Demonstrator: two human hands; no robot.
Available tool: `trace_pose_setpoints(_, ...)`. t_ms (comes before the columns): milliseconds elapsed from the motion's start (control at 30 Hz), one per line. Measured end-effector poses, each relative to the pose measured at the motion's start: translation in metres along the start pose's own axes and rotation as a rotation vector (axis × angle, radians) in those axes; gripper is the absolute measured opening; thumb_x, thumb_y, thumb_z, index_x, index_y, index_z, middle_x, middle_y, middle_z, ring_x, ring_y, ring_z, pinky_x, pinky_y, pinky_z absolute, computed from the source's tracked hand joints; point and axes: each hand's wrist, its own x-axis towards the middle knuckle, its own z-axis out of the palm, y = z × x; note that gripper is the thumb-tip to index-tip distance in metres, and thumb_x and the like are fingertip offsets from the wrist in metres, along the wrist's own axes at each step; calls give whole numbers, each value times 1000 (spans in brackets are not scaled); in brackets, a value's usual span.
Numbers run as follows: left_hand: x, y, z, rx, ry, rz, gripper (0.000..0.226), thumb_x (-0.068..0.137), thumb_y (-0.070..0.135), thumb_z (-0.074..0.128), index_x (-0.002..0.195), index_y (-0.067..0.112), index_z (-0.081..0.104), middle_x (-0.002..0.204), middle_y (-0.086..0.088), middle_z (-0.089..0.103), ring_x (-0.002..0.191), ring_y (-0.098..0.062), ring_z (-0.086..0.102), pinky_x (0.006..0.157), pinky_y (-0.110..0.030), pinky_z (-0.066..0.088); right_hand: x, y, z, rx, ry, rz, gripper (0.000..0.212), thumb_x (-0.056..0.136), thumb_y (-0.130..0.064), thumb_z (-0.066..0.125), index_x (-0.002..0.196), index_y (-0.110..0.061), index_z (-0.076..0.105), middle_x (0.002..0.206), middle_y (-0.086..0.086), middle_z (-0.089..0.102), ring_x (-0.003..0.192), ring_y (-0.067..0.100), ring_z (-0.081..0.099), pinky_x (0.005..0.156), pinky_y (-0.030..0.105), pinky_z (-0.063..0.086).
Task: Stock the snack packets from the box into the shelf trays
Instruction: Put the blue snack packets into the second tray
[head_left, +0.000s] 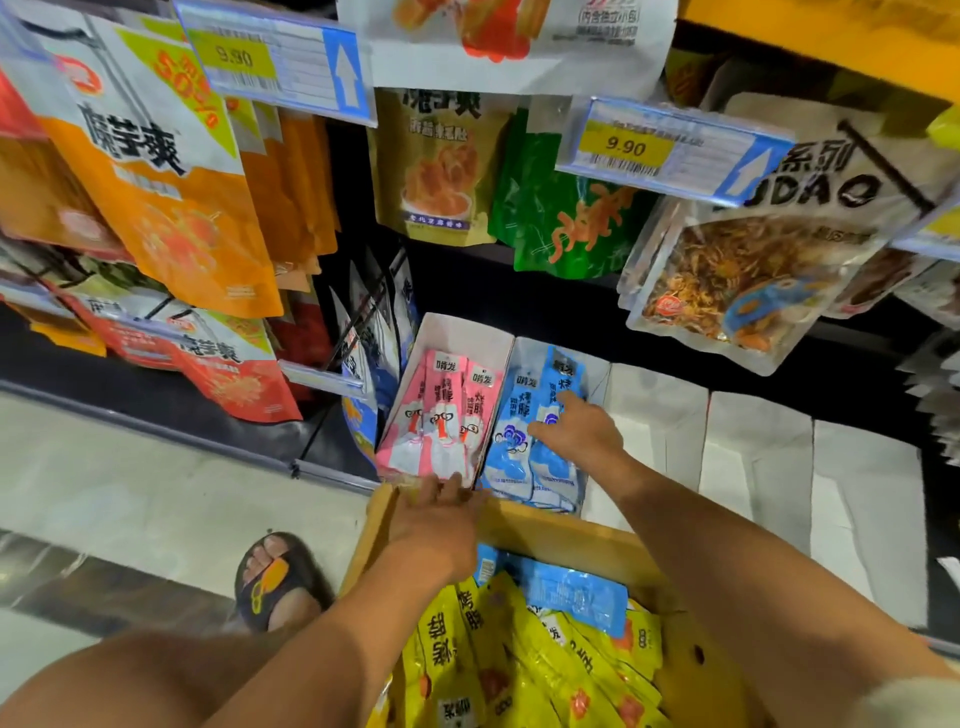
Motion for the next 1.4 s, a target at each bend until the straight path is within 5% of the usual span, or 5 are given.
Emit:
trace_pose_setpoints(333,2,0,4,50,-104,-8,84,103,34,50,160,45,-11,169,1,-25,156,-33,-20,126,-60,3,27,14,41,-135,-19,89,73,85,-60,65,144,-23,43,126,9,59,114,30,60,76,33,48)
trace_pose_setpoints(933,2,-3,1,44,-89,8,77,105,39,47,161,45,-5,171,3,-17,158,-30,-14,126,-59,4,14,29,37,-266,-63,-14,80,89,-70,52,153,-25,33,152,9,40,135,31,46,97,42,47)
trace_pose_setpoints(1233,-3,-7,5,59,-48,14,81,103,39,51,162,42,-4,171,4,-15,158,-30,-11,126,-59,7,-42,56,16,-178,60,-264,62,94,-59,54,145,-25,46,147,1,44,130,24,47,97,41,51)
trace_pose_setpoints(1400,-4,-2,13,98,-45,-10,85,103,38,51,162,39,-11,170,2,-22,157,-33,-17,126,-61,7,-89,83,14,-43,147,-347,38,95,-52,58,126,-31,60,125,-9,57,108,13,61,81,31,54)
